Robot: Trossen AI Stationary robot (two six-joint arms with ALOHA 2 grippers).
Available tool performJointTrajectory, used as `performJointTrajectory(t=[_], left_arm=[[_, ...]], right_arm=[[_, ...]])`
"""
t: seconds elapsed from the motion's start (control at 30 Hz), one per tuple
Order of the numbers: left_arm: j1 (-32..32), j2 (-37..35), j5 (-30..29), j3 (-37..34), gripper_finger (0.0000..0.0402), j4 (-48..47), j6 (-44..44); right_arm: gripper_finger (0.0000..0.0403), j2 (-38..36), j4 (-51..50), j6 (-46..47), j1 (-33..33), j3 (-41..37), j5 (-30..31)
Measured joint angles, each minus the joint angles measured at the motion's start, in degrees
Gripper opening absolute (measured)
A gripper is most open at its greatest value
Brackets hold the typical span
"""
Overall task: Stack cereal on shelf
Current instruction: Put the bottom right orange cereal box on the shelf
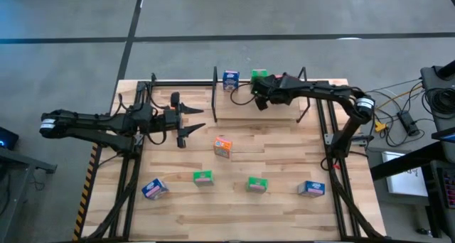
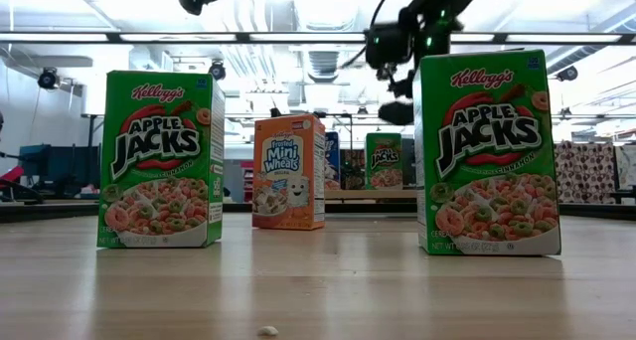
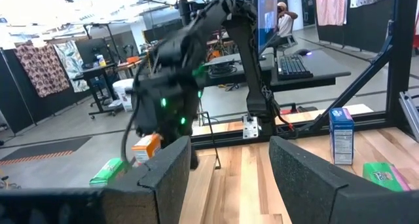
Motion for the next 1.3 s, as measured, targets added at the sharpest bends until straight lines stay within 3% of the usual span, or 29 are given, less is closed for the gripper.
performJointTrajectory(t=[0.2, 0.3, 0.43, 0.53, 0.67, 0.9, 1.3], left_arm=[[-0.02, -0.02, 0.00, 0.01, 0.0191, 0.13, 0.05], [0.01, -0.02, 0.00, 0.01, 0.0191, 0.63, 0.36], [-0.01, -0.02, 0.00, 0.01, 0.0191, 1.28, 0.42], [0.01, -0.02, -0.02, 0.01, 0.0191, 1.25, 0.44], [0.01, -0.02, -0.02, 0.01, 0.0191, 1.25, 0.44], [-0.02, -0.02, -0.02, 0.01, 0.0191, 1.28, 0.46], [-0.02, 0.00, -0.02, 0.01, 0.0191, 0.99, 0.46]], right_arm=[[0.0012, -4.10, -8.43, -14.95, -3.28, 8.58, -11.46], [0.0012, -5.25, -10.83, -24.97, -6.71, 12.68, -15.95], [0.0012, -5.18, -11.74, -39.58, -12.74, 16.34, -27.90], [0.0012, -4.82, -11.58, -49.95, -17.00, 17.00, -32.33], [0.0013, -4.11, -11.35, -62.17, -20.95, 16.82, -32.10], [0.0027, -3.96, -10.74, -62.30, -23.81, 16.82, -30.98], [0.0176, -3.96, -9.56, -61.18, -24.39, 16.81, -29.56]])
